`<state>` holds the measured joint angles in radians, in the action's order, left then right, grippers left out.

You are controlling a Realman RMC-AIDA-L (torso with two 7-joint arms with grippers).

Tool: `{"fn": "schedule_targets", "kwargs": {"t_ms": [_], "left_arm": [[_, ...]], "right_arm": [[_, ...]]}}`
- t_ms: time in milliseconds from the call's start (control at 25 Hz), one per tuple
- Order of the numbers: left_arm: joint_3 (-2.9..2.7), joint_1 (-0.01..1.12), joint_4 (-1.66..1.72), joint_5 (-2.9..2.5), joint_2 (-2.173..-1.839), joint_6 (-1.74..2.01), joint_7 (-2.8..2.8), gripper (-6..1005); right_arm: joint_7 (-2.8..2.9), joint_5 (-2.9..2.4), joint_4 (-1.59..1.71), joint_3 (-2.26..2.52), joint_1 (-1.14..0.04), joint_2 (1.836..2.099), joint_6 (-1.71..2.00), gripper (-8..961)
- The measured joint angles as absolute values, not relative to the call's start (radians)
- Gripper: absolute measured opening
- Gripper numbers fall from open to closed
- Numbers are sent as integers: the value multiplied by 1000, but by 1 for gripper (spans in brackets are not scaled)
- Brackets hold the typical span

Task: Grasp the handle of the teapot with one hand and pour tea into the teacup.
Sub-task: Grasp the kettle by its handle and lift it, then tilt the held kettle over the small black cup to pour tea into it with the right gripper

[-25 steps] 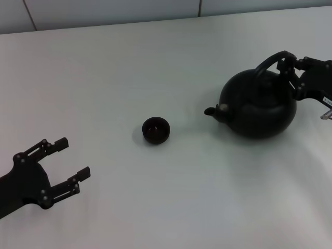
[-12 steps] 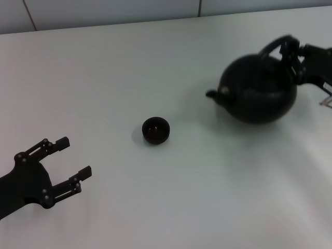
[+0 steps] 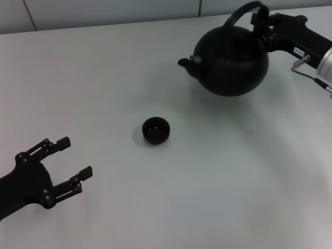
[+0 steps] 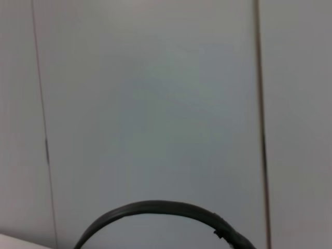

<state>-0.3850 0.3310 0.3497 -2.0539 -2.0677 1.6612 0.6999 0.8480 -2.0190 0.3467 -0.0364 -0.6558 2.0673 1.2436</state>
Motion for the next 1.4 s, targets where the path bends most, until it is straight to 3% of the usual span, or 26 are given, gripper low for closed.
{"fn": "schedule_targets", "kwargs": {"t_ms": [880, 1400], "left_arm": [[-385, 330, 337, -2054, -2067, 1666, 698, 808], [-385, 331, 327, -2046, -2068, 1665, 698, 807]], "right_arm": [[912, -2015, 327, 162, -760, 2076, 1190, 77], [891, -2014, 331, 168, -757, 2074, 1188, 77]]}}
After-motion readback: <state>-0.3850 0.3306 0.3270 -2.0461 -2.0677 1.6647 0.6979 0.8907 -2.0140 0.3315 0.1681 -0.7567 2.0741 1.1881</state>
